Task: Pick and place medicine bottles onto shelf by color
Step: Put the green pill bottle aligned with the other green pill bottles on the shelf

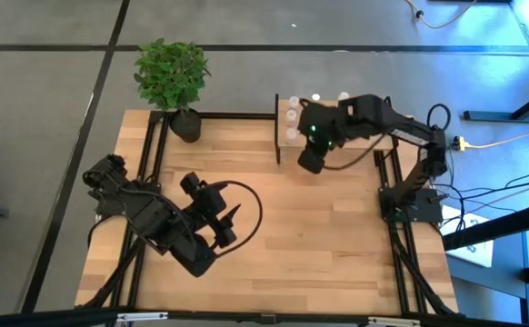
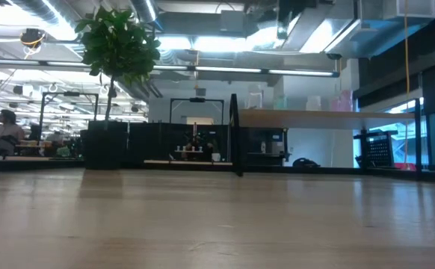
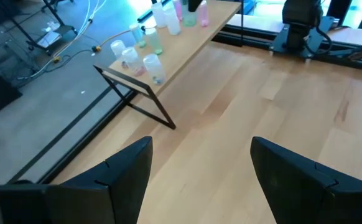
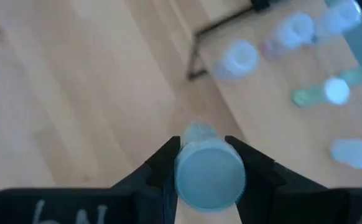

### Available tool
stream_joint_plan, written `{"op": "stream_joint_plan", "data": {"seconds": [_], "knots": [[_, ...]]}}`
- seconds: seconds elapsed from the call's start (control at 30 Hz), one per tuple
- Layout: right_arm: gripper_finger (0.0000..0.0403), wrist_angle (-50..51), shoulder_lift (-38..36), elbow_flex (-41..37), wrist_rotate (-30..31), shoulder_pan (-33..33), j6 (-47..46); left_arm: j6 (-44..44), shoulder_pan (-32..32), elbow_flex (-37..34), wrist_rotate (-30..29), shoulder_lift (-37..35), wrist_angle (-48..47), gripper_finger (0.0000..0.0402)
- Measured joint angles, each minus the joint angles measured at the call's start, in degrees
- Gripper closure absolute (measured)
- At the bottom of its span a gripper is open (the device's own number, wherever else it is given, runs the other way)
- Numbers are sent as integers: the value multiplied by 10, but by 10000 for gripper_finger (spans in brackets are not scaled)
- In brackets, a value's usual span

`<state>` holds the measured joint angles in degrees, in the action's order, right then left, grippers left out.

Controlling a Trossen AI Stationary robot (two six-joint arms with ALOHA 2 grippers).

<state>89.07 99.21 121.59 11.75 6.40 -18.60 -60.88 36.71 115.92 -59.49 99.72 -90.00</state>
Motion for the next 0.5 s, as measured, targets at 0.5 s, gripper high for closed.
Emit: {"op": "stream_joint_plan", "data": {"seconds": [0.5], "knots": [[284, -144, -55, -226, -21, 124, 71, -3, 0, 0, 0, 0, 2, 135]]}}
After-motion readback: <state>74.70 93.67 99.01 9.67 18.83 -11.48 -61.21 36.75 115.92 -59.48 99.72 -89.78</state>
